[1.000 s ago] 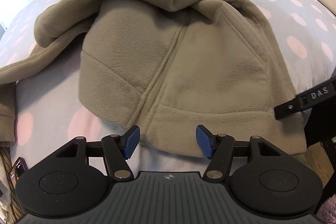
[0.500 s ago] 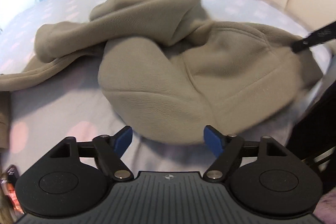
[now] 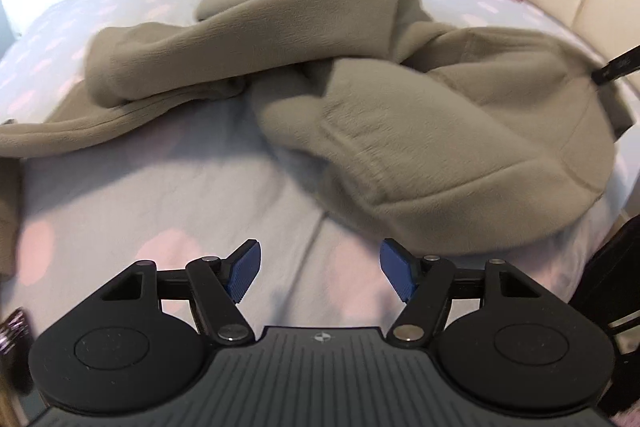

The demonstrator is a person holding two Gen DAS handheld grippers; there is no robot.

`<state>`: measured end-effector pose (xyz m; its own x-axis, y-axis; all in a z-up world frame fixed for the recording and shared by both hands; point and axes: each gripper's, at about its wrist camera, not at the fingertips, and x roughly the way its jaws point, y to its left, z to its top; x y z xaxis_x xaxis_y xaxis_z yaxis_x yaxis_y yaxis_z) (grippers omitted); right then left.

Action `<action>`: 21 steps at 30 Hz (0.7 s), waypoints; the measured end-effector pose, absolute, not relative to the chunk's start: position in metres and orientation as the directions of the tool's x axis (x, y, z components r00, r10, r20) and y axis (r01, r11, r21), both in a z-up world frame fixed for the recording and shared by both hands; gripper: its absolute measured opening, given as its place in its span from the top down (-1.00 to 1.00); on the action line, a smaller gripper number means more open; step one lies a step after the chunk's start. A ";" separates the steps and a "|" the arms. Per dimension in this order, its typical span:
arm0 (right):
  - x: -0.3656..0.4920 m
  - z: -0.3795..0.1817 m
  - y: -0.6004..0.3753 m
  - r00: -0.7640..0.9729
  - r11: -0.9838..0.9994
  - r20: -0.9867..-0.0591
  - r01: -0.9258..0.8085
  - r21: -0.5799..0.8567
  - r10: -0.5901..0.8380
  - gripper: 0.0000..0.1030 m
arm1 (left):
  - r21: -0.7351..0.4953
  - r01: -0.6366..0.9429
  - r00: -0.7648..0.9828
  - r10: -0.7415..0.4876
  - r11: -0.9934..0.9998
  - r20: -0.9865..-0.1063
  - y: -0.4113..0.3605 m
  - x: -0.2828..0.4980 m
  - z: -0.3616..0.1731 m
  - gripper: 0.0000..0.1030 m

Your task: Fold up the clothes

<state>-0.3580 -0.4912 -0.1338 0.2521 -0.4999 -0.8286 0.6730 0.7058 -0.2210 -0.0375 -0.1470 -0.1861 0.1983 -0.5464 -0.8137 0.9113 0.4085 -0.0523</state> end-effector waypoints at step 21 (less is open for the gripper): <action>-0.339 -0.167 -0.501 0.239 0.726 -0.863 0.661 -0.191 -0.445 0.66 | -0.022 0.983 0.109 -0.669 0.184 -0.735 -0.204 -0.058 -0.202 0.01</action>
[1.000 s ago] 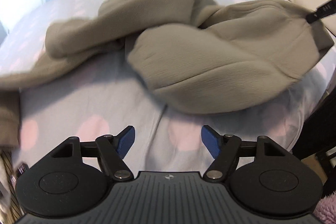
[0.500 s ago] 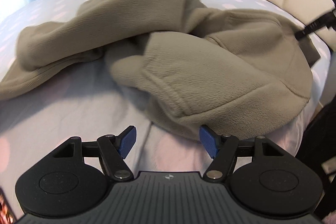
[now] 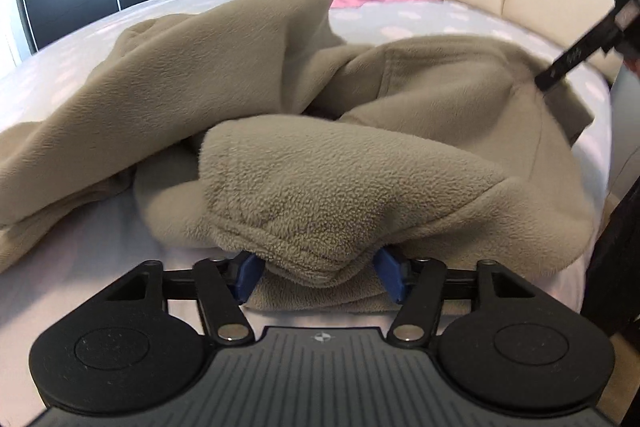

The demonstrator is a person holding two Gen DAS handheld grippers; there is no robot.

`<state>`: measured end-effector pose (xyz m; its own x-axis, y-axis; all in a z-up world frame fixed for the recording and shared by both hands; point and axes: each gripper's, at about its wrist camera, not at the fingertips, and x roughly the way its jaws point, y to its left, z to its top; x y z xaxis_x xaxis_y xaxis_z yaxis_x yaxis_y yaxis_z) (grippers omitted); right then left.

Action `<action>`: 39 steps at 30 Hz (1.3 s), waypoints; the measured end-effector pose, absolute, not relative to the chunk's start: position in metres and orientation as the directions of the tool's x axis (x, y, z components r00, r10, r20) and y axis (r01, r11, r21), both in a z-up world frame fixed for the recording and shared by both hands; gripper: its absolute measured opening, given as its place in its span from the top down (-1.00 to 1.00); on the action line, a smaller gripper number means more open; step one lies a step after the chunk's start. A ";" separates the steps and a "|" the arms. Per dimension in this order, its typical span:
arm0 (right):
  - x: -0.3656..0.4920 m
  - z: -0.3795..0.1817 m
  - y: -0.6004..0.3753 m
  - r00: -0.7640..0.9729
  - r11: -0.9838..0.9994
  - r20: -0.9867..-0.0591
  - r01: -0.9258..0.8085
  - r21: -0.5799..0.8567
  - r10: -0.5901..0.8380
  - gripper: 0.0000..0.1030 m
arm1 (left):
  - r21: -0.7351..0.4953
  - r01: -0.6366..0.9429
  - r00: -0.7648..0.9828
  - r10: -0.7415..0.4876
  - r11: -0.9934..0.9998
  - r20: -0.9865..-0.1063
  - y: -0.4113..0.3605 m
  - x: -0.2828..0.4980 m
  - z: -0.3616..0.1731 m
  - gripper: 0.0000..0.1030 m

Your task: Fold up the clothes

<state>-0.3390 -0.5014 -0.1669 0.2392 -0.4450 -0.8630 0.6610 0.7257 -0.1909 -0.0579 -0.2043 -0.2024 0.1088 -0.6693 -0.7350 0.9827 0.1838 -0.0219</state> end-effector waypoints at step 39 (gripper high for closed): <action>-0.370 -0.097 -0.359 0.363 0.951 -0.926 0.307 0.012 -0.105 0.47 | -0.154 0.898 0.013 -0.376 0.412 -0.926 -0.086 -0.032 -0.085 0.60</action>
